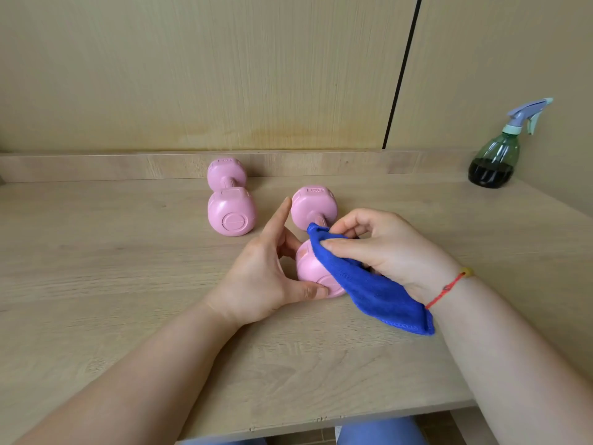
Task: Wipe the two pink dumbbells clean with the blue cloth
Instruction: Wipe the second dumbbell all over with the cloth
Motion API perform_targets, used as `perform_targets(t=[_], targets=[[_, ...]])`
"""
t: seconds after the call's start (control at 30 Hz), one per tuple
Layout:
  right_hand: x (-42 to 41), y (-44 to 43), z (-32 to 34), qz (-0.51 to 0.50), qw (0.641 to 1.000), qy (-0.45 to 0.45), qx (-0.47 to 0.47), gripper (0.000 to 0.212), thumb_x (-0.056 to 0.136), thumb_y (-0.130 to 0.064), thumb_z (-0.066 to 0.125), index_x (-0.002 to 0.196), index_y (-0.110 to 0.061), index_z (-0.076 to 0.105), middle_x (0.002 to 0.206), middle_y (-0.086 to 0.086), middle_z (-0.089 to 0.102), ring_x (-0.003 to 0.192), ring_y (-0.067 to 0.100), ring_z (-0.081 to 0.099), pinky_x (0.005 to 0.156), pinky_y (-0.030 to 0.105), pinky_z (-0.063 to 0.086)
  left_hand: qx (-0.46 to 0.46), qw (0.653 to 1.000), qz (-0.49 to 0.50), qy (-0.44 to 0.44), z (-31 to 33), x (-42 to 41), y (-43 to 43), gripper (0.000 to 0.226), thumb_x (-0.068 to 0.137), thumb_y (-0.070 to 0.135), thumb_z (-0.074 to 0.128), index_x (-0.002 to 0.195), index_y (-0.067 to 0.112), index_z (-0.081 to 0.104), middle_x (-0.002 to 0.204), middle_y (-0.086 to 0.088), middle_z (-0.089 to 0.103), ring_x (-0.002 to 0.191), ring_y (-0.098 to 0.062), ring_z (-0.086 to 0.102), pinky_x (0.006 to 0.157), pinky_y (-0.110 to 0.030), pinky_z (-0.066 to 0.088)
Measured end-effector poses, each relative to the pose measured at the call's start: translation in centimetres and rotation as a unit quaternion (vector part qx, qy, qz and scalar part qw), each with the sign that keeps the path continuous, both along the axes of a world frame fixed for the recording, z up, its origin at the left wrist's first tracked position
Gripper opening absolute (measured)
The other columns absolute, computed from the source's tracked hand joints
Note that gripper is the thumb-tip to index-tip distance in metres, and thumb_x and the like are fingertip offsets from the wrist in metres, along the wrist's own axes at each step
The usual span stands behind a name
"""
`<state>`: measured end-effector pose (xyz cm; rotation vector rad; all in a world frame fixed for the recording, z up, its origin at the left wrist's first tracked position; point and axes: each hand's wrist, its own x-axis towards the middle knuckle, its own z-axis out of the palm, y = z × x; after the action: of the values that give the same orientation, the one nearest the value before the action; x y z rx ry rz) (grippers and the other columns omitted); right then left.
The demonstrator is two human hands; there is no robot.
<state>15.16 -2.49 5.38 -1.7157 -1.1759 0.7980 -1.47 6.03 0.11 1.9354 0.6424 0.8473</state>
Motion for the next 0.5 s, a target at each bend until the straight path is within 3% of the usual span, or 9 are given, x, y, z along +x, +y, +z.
perform_targets(t=[0.1, 0.2, 0.37, 0.5], targets=[[-0.8, 1.1, 0.3, -0.044, 0.994, -0.099, -0.024, 0.029, 0.068, -0.042, 0.081, 0.083, -0.021, 0.068, 0.071, -0.014, 0.063, 0.066, 0.007, 0.059, 0.061, 0.024, 0.044, 0.009, 1.000, 0.000, -0.004, -0.1, -0.2, 0.1, 0.124, 0.055, 0.011, 0.095, 0.137, 0.054, 0.013, 0.094, 0.000, 0.064, 0.092, -0.020, 0.065, 0.087, -0.020, 0.050], [-0.8, 1.7, 0.0, -0.046, 0.991, -0.124, -0.004, 0.031, 0.074, -0.048, 0.076, 0.080, -0.019, 0.066, 0.068, -0.013, 0.061, 0.064, 0.008, 0.056, 0.060, 0.025, 0.041, 0.007, 1.000, -0.003, -0.003, -0.1, -0.1, 0.1, 0.124, 0.056, 0.013, 0.095, 0.140, 0.052, 0.013, 0.096, -0.004, 0.064, 0.092, -0.021, 0.065, 0.087, -0.019, 0.050], [0.1, 0.9, -0.8, -0.018, 0.997, -0.054, 0.048, 0.015, 0.089, -0.029, 0.068, 0.084, -0.015, 0.067, 0.066, -0.008, 0.061, 0.057, 0.006, 0.050, 0.058, 0.024, 0.040, 0.004, 1.000, -0.002, -0.004, 0.2, 0.1, -0.2, 0.120, 0.055, 0.013, 0.095, 0.135, 0.054, 0.015, 0.096, 0.000, 0.063, 0.091, -0.020, 0.065, 0.080, -0.009, 0.049], [0.6, -0.3, -0.3, 0.031, 0.999, 0.018, 0.001, 0.014, 0.086, -0.025, 0.071, 0.096, -0.015, 0.069, 0.072, -0.009, 0.062, 0.052, 0.000, 0.051, 0.046, 0.017, 0.038, 0.006, 1.000, 0.000, 0.001, 0.2, 0.1, -0.1, 0.122, 0.056, 0.010, 0.094, 0.140, 0.047, 0.014, 0.097, -0.002, 0.062, 0.089, -0.019, 0.064, 0.077, -0.007, 0.048]])
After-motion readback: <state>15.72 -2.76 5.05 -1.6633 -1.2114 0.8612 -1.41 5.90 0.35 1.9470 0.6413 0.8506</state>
